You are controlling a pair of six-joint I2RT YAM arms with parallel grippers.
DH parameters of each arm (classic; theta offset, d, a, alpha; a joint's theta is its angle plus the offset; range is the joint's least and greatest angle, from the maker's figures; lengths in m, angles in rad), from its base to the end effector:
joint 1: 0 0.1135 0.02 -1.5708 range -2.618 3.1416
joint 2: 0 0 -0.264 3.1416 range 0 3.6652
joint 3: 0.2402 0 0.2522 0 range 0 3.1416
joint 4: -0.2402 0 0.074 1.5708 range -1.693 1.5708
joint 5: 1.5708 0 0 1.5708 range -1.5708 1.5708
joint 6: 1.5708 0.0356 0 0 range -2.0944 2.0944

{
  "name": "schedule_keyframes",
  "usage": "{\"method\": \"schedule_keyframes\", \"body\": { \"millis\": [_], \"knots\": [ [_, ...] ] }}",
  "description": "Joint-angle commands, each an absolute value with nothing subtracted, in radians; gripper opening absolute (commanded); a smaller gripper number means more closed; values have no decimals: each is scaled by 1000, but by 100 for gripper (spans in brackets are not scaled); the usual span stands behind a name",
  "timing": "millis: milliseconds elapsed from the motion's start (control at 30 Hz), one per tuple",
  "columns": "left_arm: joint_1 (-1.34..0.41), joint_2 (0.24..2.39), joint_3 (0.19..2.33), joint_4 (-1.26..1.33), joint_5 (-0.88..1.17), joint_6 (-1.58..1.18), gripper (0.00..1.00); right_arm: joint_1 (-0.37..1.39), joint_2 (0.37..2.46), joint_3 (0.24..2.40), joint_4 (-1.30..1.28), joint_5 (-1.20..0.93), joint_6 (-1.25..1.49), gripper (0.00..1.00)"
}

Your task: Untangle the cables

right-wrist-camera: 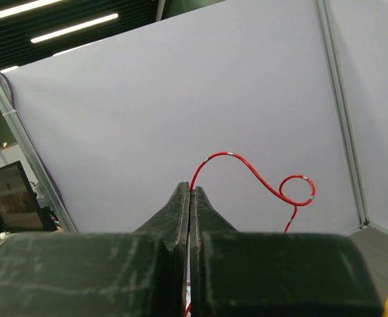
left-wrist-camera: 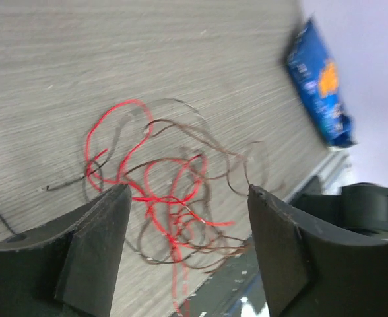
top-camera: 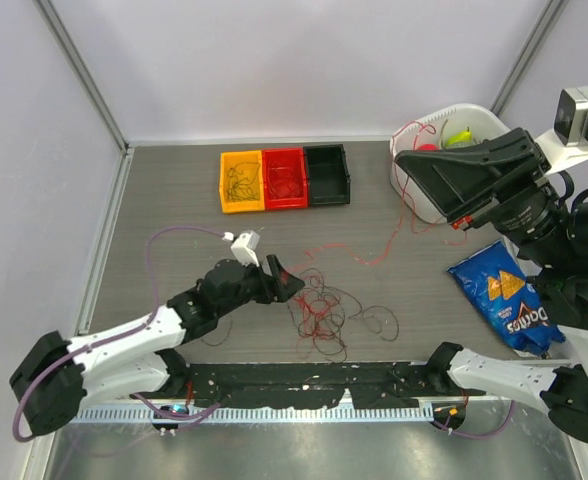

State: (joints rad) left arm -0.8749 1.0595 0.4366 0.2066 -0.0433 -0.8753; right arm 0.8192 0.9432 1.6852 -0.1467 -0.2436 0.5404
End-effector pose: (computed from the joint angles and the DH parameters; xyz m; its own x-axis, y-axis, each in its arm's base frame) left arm 0.1454 -0.1717 0.2053 -0.7353 -0.3162 -0.5995 0.2760 0.6681 -0.6909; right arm 0.0585 0.0752 0.5978 -0.1066 0.6172 -0.7796 -0.9219 0.2323 0.3100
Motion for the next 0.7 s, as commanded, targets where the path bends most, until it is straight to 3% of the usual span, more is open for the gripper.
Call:
{"method": "schedule_keyframes", "body": {
  "millis": [0,233,467,667],
  "knots": [
    [-862,879,501,184,-5,-806,80,825,988,1727,-111,-304,519,1],
    [-862,689,718,-125,8,-697,86,824,1000,1625,-89,-244,515,1],
    [-862,372,703,-509,-489,-775,96,824,1124,1470,-51,-140,531,1],
    [-862,242,667,-633,-519,-833,98,812,1256,1388,38,-20,483,1]
  ]
}}
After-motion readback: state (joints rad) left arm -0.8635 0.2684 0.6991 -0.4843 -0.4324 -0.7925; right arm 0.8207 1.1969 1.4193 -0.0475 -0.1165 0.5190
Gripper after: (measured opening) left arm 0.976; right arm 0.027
